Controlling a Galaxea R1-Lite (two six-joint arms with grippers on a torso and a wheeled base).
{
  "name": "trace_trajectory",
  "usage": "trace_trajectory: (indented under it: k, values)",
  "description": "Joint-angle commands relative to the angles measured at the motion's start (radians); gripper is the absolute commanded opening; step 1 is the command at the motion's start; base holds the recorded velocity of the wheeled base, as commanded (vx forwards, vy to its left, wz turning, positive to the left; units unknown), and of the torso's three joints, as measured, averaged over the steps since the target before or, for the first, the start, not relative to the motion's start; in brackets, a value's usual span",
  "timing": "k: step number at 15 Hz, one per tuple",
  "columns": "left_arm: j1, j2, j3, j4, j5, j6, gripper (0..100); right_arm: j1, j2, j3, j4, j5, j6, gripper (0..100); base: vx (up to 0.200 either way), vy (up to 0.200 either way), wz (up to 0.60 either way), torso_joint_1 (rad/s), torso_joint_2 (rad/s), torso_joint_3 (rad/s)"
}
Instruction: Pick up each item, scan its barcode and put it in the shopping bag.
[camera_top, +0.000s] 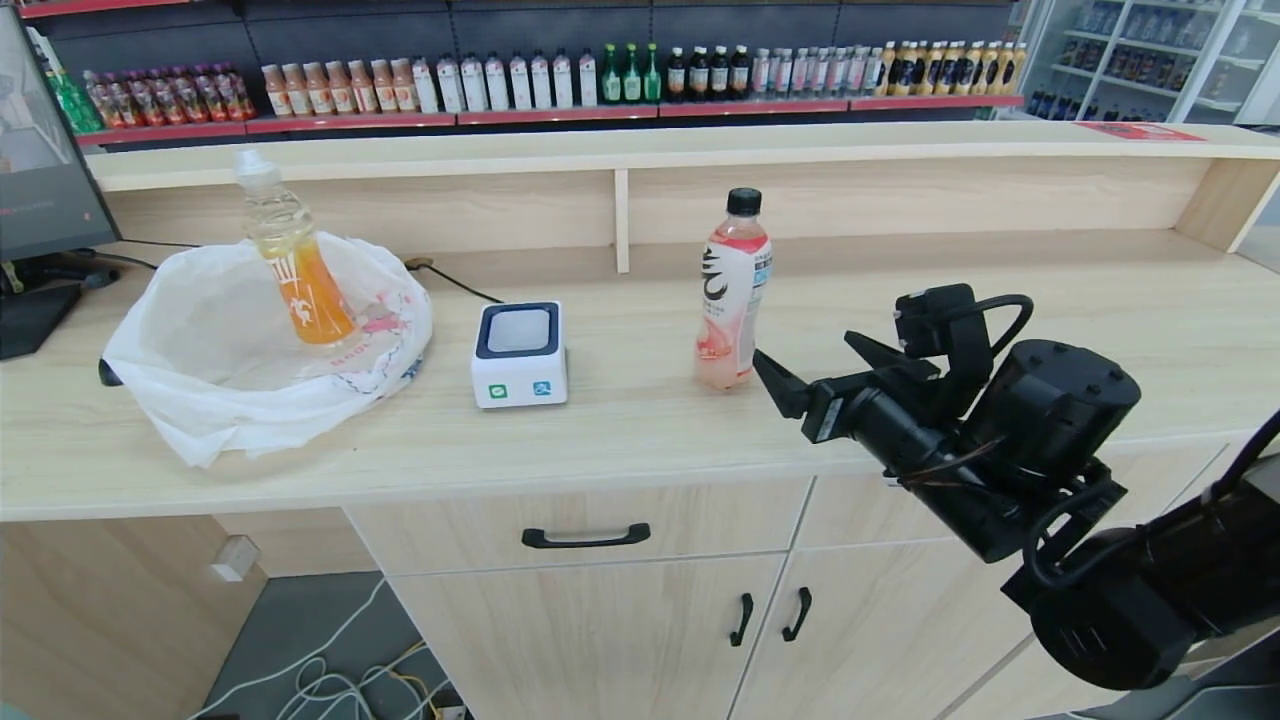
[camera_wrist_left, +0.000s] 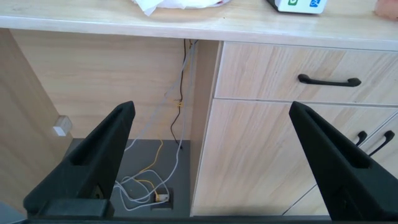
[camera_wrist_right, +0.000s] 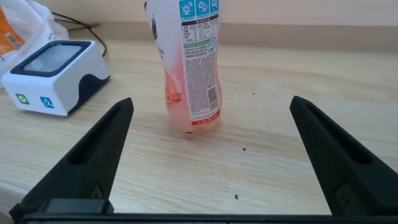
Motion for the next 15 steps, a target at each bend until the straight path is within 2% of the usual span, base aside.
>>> trace_trajectory:
  k: [1, 7, 15]
  values:
    - [0.001, 0.0, 0.0, 0.0, 0.001, 0.0, 100, -0.007, 0.003, -0.007, 0.009, 0.002, 0.0, 100, 0.0, 0.0, 0.0, 0.0, 0.0, 0.0]
    - [0.001, 0.0, 0.0, 0.0, 0.001, 0.0, 100, -0.018, 0.081, -0.163, 0.088, 0.012, 0.0, 100, 0.0, 0.0, 0.0, 0.0, 0.0, 0.0]
    - [0.001, 0.0, 0.0, 0.0, -0.001, 0.0, 100, -0.044, 0.166, -0.254, 0.11, 0.041, 0.0, 100, 0.0, 0.0, 0.0, 0.0, 0.0, 0.0]
